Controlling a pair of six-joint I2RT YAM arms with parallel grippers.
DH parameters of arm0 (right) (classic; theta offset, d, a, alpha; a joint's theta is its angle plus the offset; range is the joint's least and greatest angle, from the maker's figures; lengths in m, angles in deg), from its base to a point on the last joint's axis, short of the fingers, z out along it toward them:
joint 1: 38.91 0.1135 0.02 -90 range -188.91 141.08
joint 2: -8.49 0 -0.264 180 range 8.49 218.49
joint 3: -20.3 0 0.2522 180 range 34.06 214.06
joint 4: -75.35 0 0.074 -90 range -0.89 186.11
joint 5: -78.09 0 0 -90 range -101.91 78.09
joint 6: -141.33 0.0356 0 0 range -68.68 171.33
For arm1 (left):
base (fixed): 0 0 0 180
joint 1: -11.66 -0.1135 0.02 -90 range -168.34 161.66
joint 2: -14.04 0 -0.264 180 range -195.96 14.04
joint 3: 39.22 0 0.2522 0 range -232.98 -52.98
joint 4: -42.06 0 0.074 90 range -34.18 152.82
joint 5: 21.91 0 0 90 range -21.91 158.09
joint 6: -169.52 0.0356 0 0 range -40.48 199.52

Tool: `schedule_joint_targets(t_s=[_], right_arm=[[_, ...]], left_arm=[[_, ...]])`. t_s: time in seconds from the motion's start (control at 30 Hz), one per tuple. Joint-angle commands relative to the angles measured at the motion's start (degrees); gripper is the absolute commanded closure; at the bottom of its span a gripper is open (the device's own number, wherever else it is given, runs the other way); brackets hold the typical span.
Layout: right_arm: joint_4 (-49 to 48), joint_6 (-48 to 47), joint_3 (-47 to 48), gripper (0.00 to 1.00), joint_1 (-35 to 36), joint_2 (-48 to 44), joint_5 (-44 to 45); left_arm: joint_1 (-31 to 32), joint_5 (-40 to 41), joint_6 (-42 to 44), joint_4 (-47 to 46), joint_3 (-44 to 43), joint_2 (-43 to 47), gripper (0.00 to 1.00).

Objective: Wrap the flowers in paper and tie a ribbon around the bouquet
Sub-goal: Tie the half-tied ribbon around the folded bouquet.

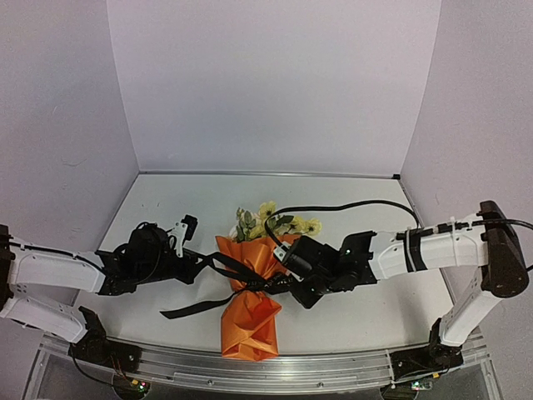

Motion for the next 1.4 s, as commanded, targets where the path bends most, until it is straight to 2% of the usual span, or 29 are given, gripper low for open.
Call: schedule_joint_targets(t_s=[0.0,0.2,0.57,0.9,1.37], right_arm=[[4.17,-1.63,3.23,1.00,0.39,-0.33,2.51],[6.18,-2.65,6.04,1.00,0.66,1.45,-1.29],[18.39,-4.73,12.39,1.00,1.18,6.27,2.79],[19.25,-1.36,9.05,1.00,1.18,6.74,2.90],[21.66,2.00,7.09,1.00,1.13,6.58,5.17]], left_arm=[[0.14,4.40,-3.46,-0.76,1.98,2.59,1.00],[0.16,2.50,-3.35,-3.41,3.49,2.86,1.00],[0.09,8.97,-4.64,-1.56,4.39,4.10,1.00],[0.09,17.14,-8.38,1.47,3.62,3.38,1.00],[-0.45,19.46,-12.44,2.08,3.24,-0.77,1.00]])
